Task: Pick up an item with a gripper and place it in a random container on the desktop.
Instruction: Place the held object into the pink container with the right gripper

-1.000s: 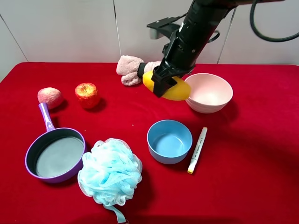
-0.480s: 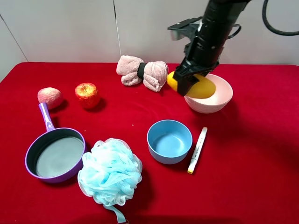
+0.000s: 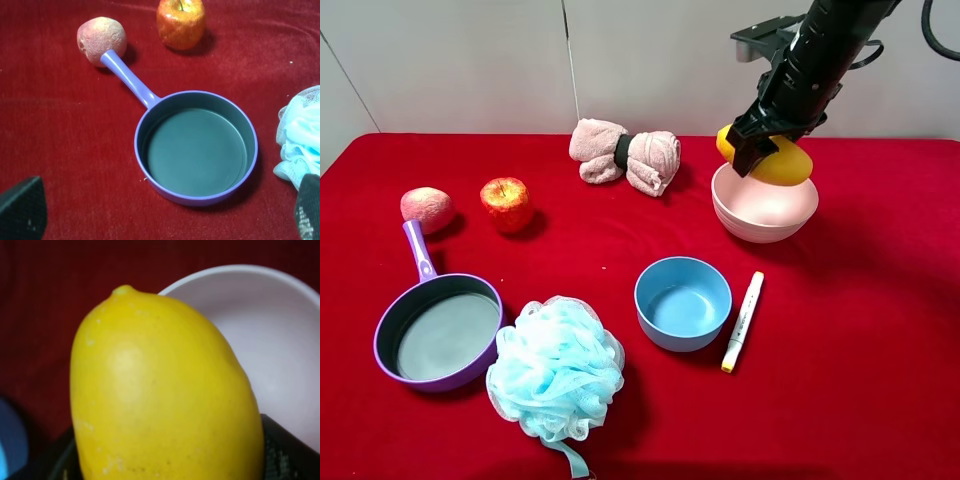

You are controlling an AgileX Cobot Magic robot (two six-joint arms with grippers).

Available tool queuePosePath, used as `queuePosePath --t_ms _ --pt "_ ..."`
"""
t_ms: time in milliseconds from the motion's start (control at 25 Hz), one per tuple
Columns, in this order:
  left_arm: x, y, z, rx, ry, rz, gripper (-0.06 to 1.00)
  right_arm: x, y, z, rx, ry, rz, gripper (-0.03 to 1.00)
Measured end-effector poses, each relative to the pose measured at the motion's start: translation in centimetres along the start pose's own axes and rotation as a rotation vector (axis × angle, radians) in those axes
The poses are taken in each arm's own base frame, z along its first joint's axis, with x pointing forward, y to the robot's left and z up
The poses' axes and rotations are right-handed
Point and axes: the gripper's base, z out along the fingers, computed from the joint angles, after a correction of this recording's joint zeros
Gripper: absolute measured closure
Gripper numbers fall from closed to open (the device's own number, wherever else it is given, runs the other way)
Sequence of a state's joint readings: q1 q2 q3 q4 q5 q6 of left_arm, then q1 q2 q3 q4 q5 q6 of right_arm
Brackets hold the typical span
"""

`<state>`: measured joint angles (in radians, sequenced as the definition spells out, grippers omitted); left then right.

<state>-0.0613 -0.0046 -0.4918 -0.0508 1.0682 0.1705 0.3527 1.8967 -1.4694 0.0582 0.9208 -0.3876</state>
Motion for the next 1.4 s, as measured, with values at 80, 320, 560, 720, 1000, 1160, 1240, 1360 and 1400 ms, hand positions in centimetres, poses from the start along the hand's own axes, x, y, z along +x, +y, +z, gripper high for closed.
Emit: queuePosePath --t_ms 80,320,560,720,1000,1160,1240,1360,1400 --pt "0.0 0.0 0.0 0.0 0.0 0.0 -0.04 0.0 -0.4 0.0 0.018 -0.012 -0.002 0.5" --pt "0.0 0.0 0.0 0.0 0.0 0.0 -0.04 0.0 -1.0 0.9 0.063 -0.004 -0.012 0.5" --pt "0.0 0.0 0.0 0.0 0.0 0.0 -0.04 -0.2 -1.4 1.8 0.09 -0.008 -0.014 0.5" --pt "0.0 0.0 0.0 0.0 0.0 0.0 -0.04 -0.2 -1.5 2.2 0.103 -0.004 0.011 0.5" --pt "0.0 0.0 0.0 0.0 0.0 0.0 -0.04 -0.1 -1.6 2.6 0.105 0.006 0.009 0.5" --pt "0.0 0.0 0.0 0.0 0.0 0.0 -0.04 -0.1 -1.6 2.6 0.106 0.006 0.024 0.47" --pt "0.0 0.0 0.0 0.0 0.0 0.0 -0.04 -0.1 -1.6 2.6 0.107 0.005 0.047 0.36" --pt "0.0 0.0 0.0 0.0 0.0 0.0 -0.04 -0.1 -1.6 2.6 0.107 0.004 0.059 0.29" --pt "0.0 0.0 0.0 0.0 0.0 0.0 -0.04 -0.1 -1.6 2.6 0.107 0.004 0.06 0.29"
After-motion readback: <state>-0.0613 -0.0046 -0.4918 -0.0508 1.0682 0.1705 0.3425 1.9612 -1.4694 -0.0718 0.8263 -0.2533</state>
